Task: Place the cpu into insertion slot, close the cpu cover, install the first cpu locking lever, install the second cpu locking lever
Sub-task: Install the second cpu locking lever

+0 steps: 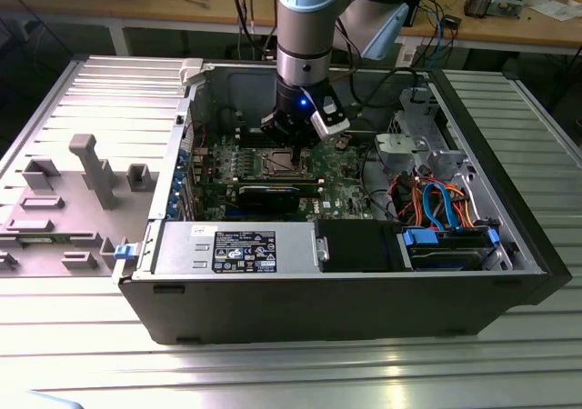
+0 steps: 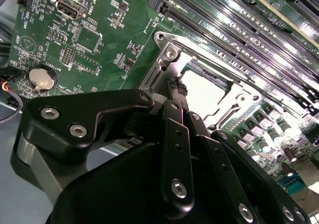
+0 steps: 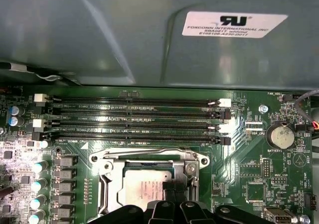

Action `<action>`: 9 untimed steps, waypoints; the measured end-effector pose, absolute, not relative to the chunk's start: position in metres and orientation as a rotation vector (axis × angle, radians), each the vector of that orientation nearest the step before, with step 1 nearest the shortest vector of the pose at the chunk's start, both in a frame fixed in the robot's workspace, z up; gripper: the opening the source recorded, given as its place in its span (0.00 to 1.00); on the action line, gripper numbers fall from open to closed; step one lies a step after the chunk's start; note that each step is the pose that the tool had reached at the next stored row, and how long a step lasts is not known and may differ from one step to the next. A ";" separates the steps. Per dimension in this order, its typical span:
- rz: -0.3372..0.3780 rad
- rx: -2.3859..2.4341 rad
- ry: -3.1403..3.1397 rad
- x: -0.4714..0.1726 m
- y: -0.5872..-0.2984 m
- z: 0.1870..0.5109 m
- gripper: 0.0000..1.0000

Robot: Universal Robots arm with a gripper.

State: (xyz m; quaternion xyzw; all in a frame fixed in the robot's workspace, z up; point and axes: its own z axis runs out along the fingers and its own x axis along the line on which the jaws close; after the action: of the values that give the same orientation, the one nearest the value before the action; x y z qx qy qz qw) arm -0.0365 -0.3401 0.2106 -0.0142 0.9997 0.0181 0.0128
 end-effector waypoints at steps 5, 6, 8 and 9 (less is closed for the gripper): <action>0.057 -0.044 3.115 -0.037 -0.340 0.221 0.11; 0.057 -0.044 3.115 -0.037 -0.340 0.223 0.11; 0.057 -0.044 3.115 -0.037 -0.340 0.223 0.11; 0.057 -0.044 3.115 -0.037 -0.340 0.223 0.11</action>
State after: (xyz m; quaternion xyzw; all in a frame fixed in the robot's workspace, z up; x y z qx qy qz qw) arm -0.0365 -0.3401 0.2233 -0.0141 0.9997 0.0182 0.0129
